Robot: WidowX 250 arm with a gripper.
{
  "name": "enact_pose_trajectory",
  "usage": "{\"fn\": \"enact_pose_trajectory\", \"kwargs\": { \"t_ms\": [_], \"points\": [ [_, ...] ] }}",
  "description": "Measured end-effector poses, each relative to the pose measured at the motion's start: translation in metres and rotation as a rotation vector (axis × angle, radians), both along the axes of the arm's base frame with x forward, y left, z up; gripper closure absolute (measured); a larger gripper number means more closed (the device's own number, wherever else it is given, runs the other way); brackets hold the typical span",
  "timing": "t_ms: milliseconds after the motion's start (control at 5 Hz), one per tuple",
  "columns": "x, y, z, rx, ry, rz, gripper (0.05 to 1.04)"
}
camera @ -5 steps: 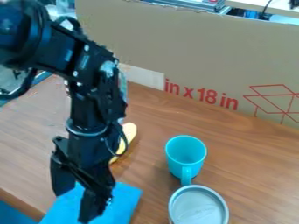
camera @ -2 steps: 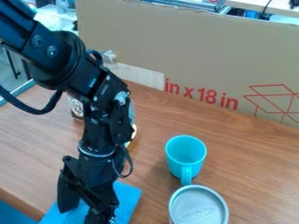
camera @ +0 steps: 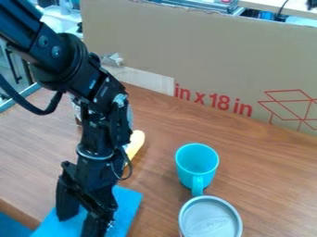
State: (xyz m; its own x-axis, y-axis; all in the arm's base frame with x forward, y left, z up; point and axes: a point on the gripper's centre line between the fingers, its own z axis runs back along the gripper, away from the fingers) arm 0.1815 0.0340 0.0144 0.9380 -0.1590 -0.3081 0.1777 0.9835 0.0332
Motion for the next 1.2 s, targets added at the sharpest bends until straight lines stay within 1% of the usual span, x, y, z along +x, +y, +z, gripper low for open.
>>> {"fn": "enact_pose_trajectory", "kwargs": {
  "t_ms": [200, 400, 600, 800, 1000, 1200],
  "points": [
    [-0.005, 0.046, 0.003, 0.064, 0.002, 0.088, 0.083],
    [-0.011, 0.086, 0.006, 0.11, 0.047, 0.118, 0.083],
    [-0.02, 0.125, 0.008, 0.138, 0.122, 0.168, 0.083],
    [-0.011, 0.149, 0.008, 0.14, 0.11, 0.187, 0.083],
    [0.01, 0.163, 0.015, 0.131, 0.027, 0.191, 0.083],
    [0.016, 0.152, 0.035, 0.098, -0.064, 0.191, 0.083]
  ]
}}
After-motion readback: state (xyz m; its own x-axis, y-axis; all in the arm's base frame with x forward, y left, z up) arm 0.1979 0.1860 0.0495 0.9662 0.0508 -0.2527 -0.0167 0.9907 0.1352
